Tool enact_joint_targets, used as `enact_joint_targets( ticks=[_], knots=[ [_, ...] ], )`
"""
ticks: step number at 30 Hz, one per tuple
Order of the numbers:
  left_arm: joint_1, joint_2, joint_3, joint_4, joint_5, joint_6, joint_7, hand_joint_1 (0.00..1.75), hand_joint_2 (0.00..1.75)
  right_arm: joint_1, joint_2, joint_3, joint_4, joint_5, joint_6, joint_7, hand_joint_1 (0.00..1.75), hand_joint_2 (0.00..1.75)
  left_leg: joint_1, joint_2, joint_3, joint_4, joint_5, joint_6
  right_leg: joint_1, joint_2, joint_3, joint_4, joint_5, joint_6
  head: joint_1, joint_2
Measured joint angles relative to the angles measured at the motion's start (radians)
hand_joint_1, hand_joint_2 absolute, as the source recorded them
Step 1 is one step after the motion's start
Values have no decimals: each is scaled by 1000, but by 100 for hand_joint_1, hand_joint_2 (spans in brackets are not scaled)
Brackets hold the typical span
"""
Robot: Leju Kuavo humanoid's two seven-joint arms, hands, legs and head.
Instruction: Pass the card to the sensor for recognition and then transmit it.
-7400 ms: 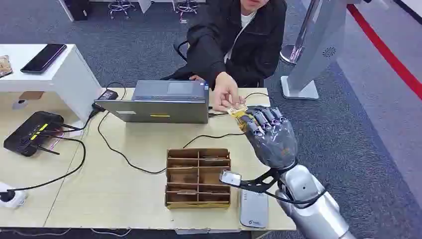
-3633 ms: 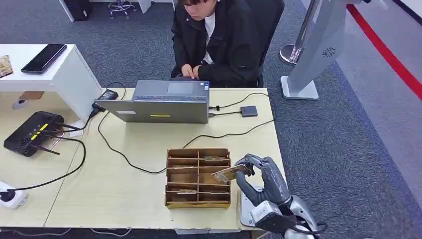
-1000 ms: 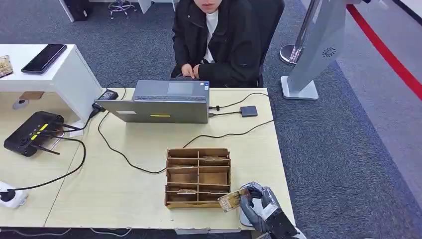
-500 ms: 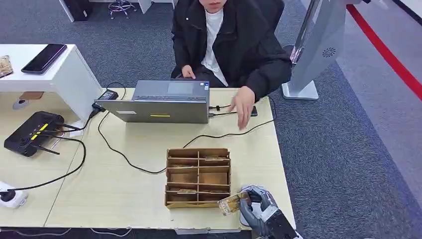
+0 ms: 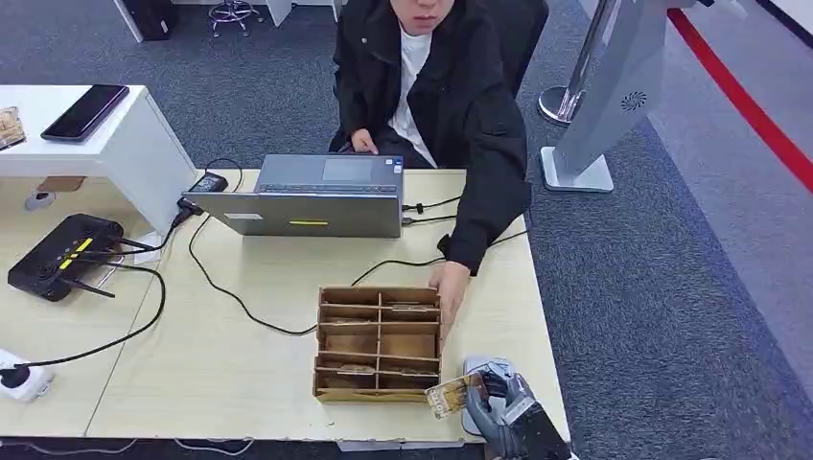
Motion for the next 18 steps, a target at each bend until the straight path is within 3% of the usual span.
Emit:
enact_joint_targets(
  ticks=[18],
  knots=[
    [3, 2, 14, 0, -4, 0, -12, 0, 0, 2, -8, -10, 3, 56, -60, 43, 175, 175, 0, 0, 0, 0, 0, 0, 0, 0, 0, 0, 0, 0, 0, 0]
  ],
)
